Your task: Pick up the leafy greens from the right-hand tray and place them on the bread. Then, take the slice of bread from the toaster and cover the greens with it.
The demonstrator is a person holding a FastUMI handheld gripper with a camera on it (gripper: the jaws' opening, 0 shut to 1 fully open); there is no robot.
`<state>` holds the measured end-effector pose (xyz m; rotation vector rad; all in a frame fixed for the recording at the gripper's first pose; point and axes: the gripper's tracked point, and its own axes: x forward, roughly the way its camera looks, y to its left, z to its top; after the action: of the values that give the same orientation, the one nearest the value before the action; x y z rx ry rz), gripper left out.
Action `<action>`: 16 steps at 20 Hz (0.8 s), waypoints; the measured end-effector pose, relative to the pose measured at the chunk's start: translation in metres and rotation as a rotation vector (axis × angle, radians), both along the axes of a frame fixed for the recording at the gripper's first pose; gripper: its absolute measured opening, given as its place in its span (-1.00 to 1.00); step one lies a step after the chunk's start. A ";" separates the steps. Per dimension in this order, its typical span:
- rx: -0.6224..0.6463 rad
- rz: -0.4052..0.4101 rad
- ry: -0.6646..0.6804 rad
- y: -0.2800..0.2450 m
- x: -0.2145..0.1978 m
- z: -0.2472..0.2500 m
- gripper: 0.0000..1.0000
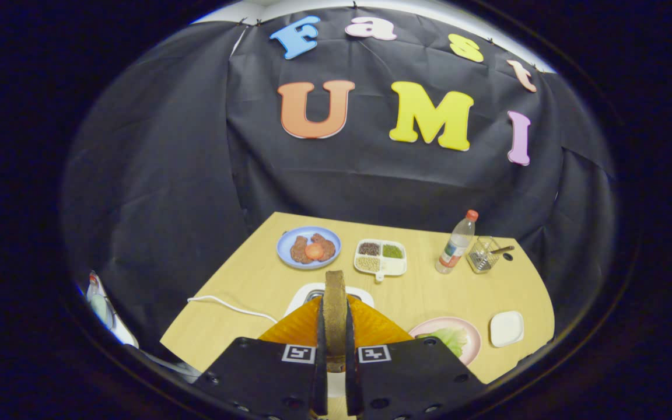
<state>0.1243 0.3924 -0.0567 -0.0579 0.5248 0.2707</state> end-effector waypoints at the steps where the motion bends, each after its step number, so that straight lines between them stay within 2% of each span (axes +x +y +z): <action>1: 0.005 0.001 -0.020 -0.004 -0.003 0.010 -0.76; 5: 0.011 -0.007 -0.105 -0.029 -0.013 0.039 -0.76; 8: 0.018 -0.007 -0.115 -0.053 -0.017 0.035 -0.76; 12: 0.008 -0.073 -0.119 -0.095 -0.008 0.012 -0.76; 16: -0.001 -0.138 -0.090 -0.127 0.006 -0.036 -0.76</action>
<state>0.1301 0.2653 -0.0929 -0.0341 0.4375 0.1328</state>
